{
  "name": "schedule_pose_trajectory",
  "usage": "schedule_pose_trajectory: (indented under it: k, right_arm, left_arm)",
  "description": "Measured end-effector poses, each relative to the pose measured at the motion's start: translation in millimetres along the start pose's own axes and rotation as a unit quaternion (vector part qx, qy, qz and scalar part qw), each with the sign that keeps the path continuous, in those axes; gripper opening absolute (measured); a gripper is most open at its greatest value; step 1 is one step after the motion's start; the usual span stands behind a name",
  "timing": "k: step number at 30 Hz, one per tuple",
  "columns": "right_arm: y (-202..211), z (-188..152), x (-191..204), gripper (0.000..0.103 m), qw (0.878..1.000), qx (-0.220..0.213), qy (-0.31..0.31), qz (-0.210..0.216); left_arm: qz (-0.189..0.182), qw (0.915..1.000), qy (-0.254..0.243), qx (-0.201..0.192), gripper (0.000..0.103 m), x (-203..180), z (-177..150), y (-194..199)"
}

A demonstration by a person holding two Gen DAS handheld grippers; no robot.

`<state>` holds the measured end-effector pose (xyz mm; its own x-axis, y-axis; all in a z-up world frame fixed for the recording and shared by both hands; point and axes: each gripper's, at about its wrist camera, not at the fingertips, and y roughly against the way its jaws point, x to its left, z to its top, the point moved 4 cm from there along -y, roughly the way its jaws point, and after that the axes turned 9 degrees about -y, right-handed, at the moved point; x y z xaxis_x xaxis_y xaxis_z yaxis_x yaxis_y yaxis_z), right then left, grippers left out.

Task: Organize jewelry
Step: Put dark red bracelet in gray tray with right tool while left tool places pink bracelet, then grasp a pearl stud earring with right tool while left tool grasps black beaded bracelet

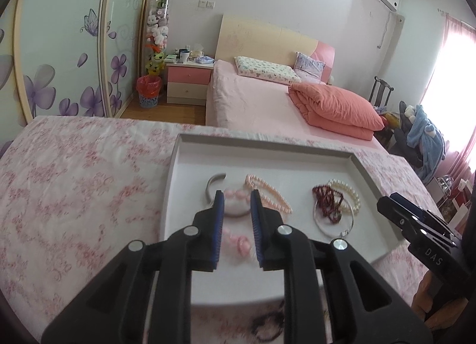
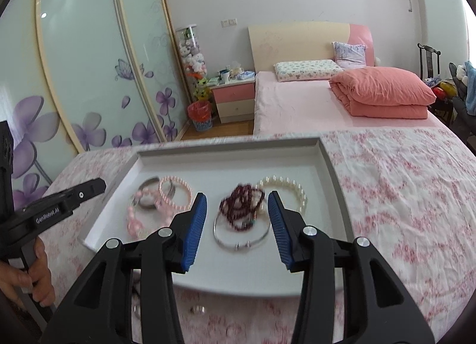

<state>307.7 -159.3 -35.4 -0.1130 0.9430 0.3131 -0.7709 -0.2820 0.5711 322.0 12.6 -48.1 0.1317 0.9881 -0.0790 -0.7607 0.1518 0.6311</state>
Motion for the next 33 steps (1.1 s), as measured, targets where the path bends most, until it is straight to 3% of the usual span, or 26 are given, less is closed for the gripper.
schedule_pose_trajectory:
  k: [7,12,16,19,22,26,33]
  right_arm:
    - [17,-44,2,0.042,0.999,0.046,0.024,0.009]
    - [16,-74,10,0.030,0.994,0.101,0.048,0.017]
    - [7,-82,21,0.030,0.991,0.120,0.064,0.013]
    - [0,-84,27,0.030,0.989,0.127,0.072,0.008]
    - [-8,-88,30,0.021,0.987,0.136,0.082,-0.007]
    - [-5,-88,26,0.021,0.987,0.136,0.083,-0.022]
    - [12,-87,-9,0.020,0.989,0.124,0.051,-0.063]
  left_arm:
    - [0.010,0.9998,-0.019,0.007,0.027,6,-31,24]
    - [0.023,0.9993,-0.024,0.013,0.031,16,-52,35]
    - [0.026,0.9994,-0.015,0.019,0.031,21,-58,38]
    - [0.024,0.9994,-0.013,0.020,0.031,23,-59,40]
    - [0.023,0.9994,-0.016,0.021,0.032,20,-61,43]
    - [0.016,0.9993,-0.021,0.025,0.034,15,-63,44]
    - [-0.017,0.9976,-0.049,0.046,0.035,-8,-71,38]
